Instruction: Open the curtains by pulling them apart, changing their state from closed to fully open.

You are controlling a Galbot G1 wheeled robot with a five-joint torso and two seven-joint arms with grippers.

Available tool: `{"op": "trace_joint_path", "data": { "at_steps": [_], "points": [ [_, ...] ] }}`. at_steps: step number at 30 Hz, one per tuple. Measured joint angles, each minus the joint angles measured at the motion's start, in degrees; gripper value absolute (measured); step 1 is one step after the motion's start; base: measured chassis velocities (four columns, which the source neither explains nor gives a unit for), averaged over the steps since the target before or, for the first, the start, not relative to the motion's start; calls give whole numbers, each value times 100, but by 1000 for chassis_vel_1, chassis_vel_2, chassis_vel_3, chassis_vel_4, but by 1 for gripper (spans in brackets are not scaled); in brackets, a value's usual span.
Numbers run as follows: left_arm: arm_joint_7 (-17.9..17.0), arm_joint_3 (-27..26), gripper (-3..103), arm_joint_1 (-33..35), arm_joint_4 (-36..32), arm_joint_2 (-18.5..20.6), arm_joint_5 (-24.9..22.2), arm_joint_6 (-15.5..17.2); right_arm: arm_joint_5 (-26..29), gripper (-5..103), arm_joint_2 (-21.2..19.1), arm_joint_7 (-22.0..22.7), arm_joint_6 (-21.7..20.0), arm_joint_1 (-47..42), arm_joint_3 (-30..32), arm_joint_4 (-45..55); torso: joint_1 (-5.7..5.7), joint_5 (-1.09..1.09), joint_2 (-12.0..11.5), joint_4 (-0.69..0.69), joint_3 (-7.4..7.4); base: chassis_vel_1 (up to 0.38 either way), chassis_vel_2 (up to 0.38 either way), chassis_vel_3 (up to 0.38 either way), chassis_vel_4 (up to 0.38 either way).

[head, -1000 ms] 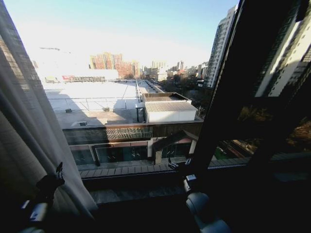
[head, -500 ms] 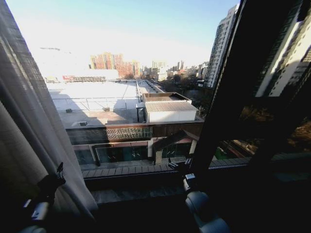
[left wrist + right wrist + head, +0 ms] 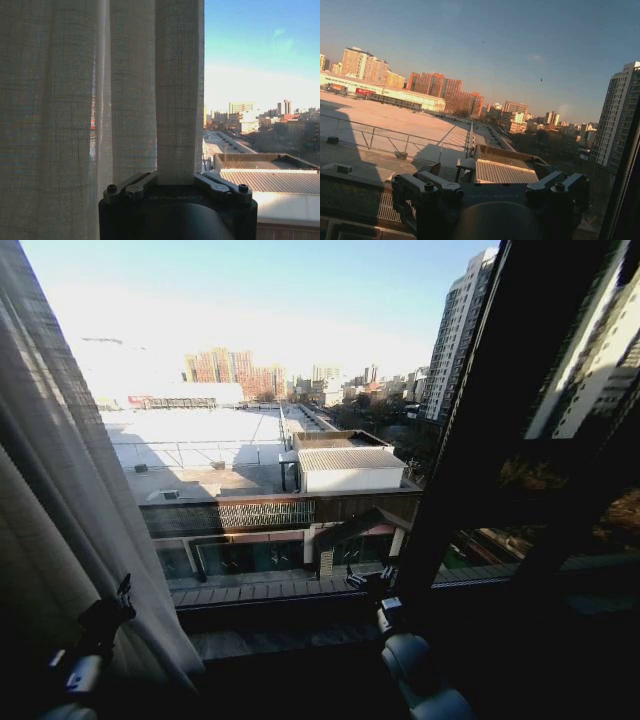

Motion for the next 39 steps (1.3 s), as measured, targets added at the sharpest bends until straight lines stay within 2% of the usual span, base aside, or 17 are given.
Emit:
{"op": "trace_joint_path", "data": {
  "at_steps": [28,39],
  "points": [
    [0,-56,0,88,-106,-109,23,2,21,100,19,-4,22,160,-177,-159,0,0,0,0,0,7,8,-6,-5],
    [-6,-43,0,80,-44,-121,-94,-5,39,100,33,-16,183,102,-127,-156,0,0,0,-1,0,0,0,0,0]
  ]
}}
